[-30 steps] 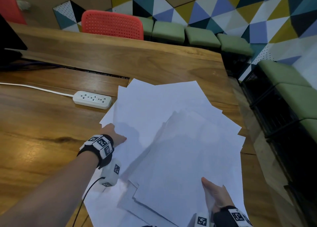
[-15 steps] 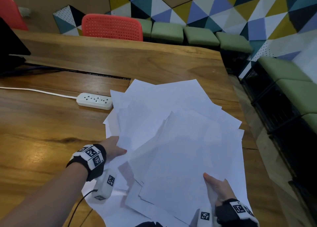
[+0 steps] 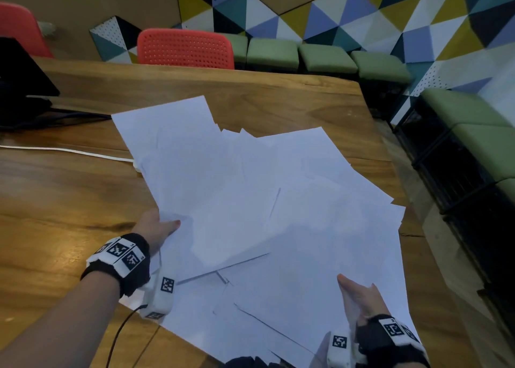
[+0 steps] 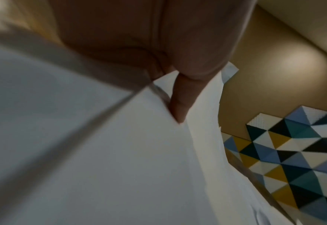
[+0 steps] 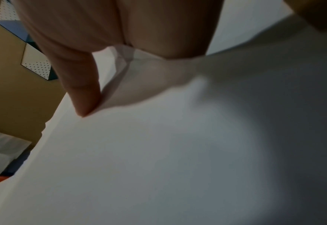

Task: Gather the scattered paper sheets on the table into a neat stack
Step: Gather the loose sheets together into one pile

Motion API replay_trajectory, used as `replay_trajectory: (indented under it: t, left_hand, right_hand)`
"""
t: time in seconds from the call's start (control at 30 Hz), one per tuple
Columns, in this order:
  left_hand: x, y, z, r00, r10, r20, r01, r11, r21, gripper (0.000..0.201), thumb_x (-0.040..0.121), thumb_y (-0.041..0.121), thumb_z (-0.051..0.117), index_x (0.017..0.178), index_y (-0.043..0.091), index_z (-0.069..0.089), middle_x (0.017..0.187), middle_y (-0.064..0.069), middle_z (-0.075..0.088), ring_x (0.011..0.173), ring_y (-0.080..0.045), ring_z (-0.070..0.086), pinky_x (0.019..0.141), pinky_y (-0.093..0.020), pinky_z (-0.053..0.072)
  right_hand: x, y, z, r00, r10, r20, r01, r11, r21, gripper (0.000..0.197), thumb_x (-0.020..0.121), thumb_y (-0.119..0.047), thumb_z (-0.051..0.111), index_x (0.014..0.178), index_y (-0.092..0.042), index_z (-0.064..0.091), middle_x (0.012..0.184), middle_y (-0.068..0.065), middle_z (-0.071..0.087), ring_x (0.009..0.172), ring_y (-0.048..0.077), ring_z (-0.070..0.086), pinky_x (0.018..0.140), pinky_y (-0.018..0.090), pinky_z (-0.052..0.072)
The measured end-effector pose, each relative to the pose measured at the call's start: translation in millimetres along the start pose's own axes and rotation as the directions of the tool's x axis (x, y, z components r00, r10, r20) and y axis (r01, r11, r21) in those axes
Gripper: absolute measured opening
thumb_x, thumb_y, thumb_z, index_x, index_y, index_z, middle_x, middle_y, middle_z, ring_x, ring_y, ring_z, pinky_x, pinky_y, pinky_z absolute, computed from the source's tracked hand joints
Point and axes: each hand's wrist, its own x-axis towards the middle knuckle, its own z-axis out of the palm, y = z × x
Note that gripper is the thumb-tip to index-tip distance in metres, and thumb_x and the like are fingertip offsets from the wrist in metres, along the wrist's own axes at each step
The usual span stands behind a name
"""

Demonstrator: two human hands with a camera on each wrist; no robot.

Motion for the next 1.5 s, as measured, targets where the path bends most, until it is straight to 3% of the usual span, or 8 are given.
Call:
replay_trajectory:
  t: [0.2,0.37,0.5,0.73,0.97,1.1,1.27,1.5]
  left_hand:
    - [-16.8,-9.8,10.5,0.964,-0.178,0.198,0.073,0.892,0.446,0.02,0.077,0.021,0.07,0.07,0.005,0.061,0.058,-0.01,0.057,0.048,-0.021,0.049,0.052,-0.024,0.037]
    - [-33.3,-10.3,32.5,0.96,-0.145,0.239,0.078,0.96,0.268,0.035,0.085,0.024,0.064,0.112,0.002,0.06,0.11,-0.01,0.065,0.097,-0.025,0.058,0.085,-0.03,0.047]
    - [-33.5,-16.4,37.7,0.98,-0.139,0.143,0.096,0.957,0.274,0.03,0.087,0.022,0.061,0.101,-0.003,0.052,0.105,-0.008,0.056,0.099,-0.025,0.051,0.09,-0.028,0.039]
    - [16.7,-62.1,8.4,0.999,-0.036,0.031,0.028,0.973,0.227,0.062,0.053,0.05,0.068,0.094,0.004,0.062,0.098,-0.019,0.068,0.091,-0.036,0.065,0.086,-0.054,0.052]
    - [-38.4,6.5,1.2,0.991,0.069,-0.112,-0.066,0.997,0.038,0.023,0.084,0.011,0.064,0.088,-0.01,0.056,0.084,-0.02,0.063,0.079,-0.036,0.062,0.072,-0.04,0.051]
    - [-43.5,35.4,-12.9,0.98,0.135,-0.147,-0.138,0.99,-0.01,0.021,0.086,0.007,0.06,0.094,-0.012,0.059,0.096,-0.031,0.066,0.093,-0.044,0.064,0.089,-0.055,0.05]
    - [-67.1,87.3,-12.5,0.897,0.355,-0.263,-0.273,0.914,0.302,0.018,0.09,0.011,0.053,0.082,-0.004,0.059,0.08,-0.016,0.06,0.088,-0.033,0.059,0.078,-0.035,0.042]
    - [-99.7,148.7,-19.2,0.679,0.691,-0.247,-0.419,0.641,0.643,0.03,0.093,0.016,0.045,0.092,-0.005,0.066,0.1,-0.03,0.064,0.096,-0.043,0.057,0.072,-0.036,0.037]
  right_hand:
    - [-6.1,1.7,10.1,0.996,-0.078,-0.047,0.071,0.987,-0.144,0.087,0.074,-0.014,0.075,0.141,0.009,0.023,0.143,0.025,0.039,0.13,0.039,0.041,0.107,0.047,0.034]
    - [-12.1,-1.0,11.6,0.995,-0.103,-0.006,0.1,0.979,-0.179,0.057,0.079,-0.005,0.07,0.128,0.01,0.045,0.125,0.025,0.056,0.101,0.031,0.054,0.091,0.039,0.041]
    - [-21.0,-5.5,14.0,0.991,-0.135,-0.001,0.133,0.975,-0.177,0.049,0.081,0.0,0.066,0.125,0.011,0.047,0.115,0.022,0.059,0.097,0.029,0.053,0.09,0.037,0.039]
    - [-23.6,-9.1,20.3,0.986,-0.156,-0.056,0.143,0.97,-0.198,0.045,0.081,0.001,0.065,0.122,0.01,0.049,0.113,0.021,0.059,0.098,0.03,0.054,0.093,0.039,0.04]
    - [-21.9,-8.9,23.8,0.983,-0.163,-0.079,0.139,0.96,-0.244,0.037,0.081,0.002,0.064,0.116,0.008,0.054,0.098,0.016,0.059,0.091,0.031,0.054,0.085,0.035,0.041]
    - [-24.2,-9.3,26.2,0.984,-0.158,-0.081,0.132,0.955,-0.266,0.037,0.079,0.0,0.066,0.113,0.008,0.055,0.097,0.018,0.059,0.091,0.033,0.054,0.082,0.036,0.041]
    - [-32.7,-14.5,30.8,0.981,-0.17,-0.089,0.139,0.95,-0.281,0.059,0.048,-0.021,0.065,0.102,0.001,0.06,0.096,0.019,0.061,0.089,0.033,0.056,0.079,0.035,0.042]
    - [-37.6,-20.6,29.8,0.977,-0.202,-0.074,0.17,0.936,-0.309,0.06,0.054,-0.018,0.072,0.106,0.009,0.062,0.105,0.02,0.061,0.09,0.024,0.051,0.08,0.032,0.038]
